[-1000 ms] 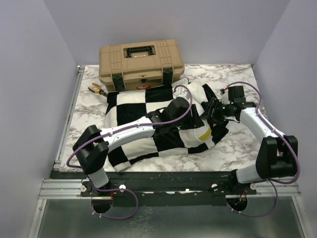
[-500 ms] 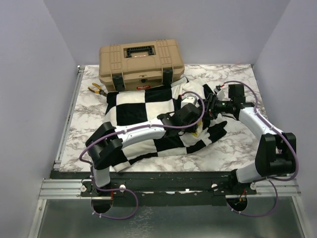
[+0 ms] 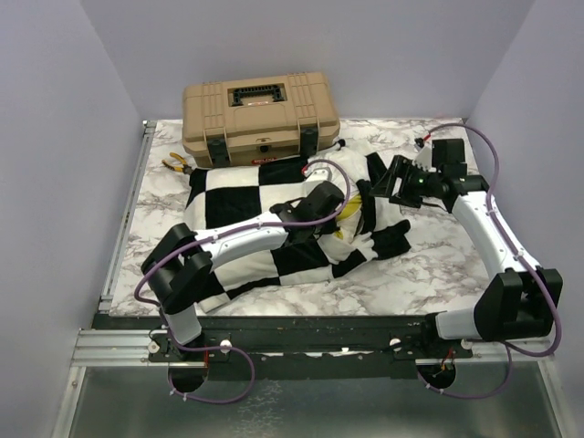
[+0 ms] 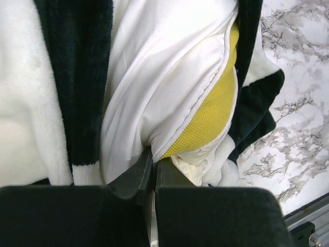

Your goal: Put the pillow into the pillowcase

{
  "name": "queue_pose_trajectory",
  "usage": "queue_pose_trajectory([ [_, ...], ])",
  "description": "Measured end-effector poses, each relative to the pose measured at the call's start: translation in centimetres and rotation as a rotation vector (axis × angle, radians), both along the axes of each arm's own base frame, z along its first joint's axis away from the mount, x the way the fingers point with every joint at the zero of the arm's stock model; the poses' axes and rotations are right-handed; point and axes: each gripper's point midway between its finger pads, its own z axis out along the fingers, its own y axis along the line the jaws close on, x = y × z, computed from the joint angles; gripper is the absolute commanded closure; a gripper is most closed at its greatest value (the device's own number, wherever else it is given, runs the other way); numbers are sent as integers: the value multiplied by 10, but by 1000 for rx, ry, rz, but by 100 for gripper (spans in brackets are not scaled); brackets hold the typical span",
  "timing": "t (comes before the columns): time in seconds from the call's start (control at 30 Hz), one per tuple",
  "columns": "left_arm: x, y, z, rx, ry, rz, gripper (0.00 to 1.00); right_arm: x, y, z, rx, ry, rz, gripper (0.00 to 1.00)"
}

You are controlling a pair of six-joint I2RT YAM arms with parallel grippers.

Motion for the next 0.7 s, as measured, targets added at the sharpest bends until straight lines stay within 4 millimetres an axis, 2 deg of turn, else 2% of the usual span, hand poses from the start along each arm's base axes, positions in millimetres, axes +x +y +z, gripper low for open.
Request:
queue_pose_trajectory([
  [0.13, 1, 8, 8, -21, -1, 23, 100, -10, -3, -35, -24, 75, 10, 39],
  [0.3, 1, 10, 14, -39, -1, 35, 100, -26, 7, -85, 19, 220, 43, 39],
  [0.33, 1, 10, 14, -40, 0, 34, 100, -29, 11, -101, 32, 264, 50, 39],
  [0.37, 1, 10, 14, -41, 1, 34, 100, -29, 11, -101, 32, 264, 50, 39],
  [0.43, 1, 10, 14, -44, 3, 34, 100, -31, 18, -114, 48, 292, 71, 42],
  [0.47, 0, 9, 14, -45, 4, 33, 100, -31, 21, -119, 55, 302, 78, 50],
  [0.53, 0, 9, 14, -48, 8, 28, 100, -32, 24, -128, 66, 317, 87, 76],
  [0.6, -1, 8, 14, -51, 12, 22, 100, -32, 28, -133, 77, 325, 96, 94],
  [0.63, -1, 8, 14, -52, 13, 19, 100, -33, 29, -133, 83, 325, 101, 99],
  [0.7, -1, 8, 14, -51, 14, 12, 100, -32, 30, -129, 90, 316, 110, 100],
])
